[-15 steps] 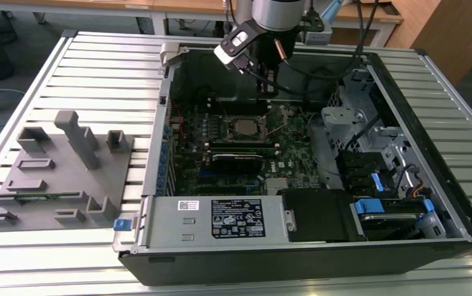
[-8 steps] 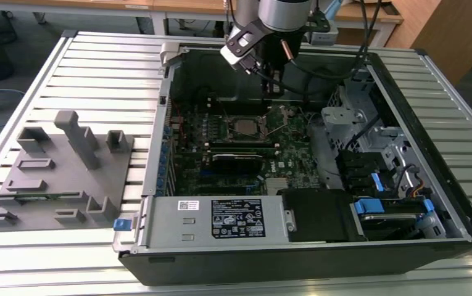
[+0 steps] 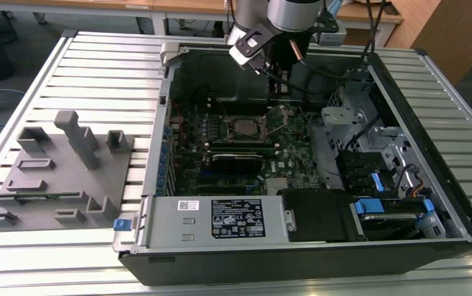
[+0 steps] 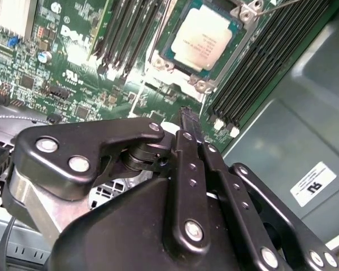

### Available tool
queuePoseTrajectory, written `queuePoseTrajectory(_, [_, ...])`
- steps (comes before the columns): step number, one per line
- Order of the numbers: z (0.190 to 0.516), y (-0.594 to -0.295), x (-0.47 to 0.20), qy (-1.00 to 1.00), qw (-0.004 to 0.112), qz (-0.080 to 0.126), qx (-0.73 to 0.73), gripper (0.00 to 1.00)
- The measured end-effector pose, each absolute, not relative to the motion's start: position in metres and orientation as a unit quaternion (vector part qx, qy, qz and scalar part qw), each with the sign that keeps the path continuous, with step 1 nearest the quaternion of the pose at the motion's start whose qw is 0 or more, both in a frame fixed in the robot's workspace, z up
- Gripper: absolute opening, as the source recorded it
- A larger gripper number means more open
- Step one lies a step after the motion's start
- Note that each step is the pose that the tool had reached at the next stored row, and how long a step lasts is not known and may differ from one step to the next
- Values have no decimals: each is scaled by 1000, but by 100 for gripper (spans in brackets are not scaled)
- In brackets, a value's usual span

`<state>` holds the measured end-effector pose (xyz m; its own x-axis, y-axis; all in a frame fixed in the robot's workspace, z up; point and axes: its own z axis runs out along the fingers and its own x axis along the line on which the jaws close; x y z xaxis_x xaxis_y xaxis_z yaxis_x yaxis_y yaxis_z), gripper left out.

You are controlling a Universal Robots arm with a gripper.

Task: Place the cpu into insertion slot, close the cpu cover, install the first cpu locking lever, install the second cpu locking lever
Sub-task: 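Close the cpu cover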

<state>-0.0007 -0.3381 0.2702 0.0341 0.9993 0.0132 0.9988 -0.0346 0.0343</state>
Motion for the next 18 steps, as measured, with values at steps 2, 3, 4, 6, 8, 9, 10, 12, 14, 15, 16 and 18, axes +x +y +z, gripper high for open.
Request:
queuePoseTrajectory(2, [270, -338, 2, 695, 8, 17, 719, 11])
queuePoseTrajectory(3, [270, -338, 4, 695, 8, 17, 719, 11])
queuePoseTrajectory(4, [270, -338, 6, 695, 8, 17, 719, 11])
queuePoseTrajectory(6, [270, -338, 9, 695, 8, 17, 719, 11])
queuePoseTrajectory(8, [270, -338, 12, 695, 8, 17, 719, 11])
queuePoseTrajectory(9, [270, -338, 14, 695, 8, 17, 719, 11])
queuePoseTrajectory(10, [270, -338, 16, 695, 8, 17, 719, 11])
queuePoseTrajectory(12, [270, -338, 19, 695, 8, 17, 719, 11])
queuePoseTrajectory(14, [270, -338, 23, 695, 8, 17, 719, 11])
queuePoseTrajectory(15, [270, -338, 25, 695, 8, 17, 719, 11])
queuePoseTrajectory(16, [270, -338, 27, 695, 8, 17, 719, 11])
queuePoseTrajectory(18, [270, -338, 31, 695, 8, 17, 719, 11])
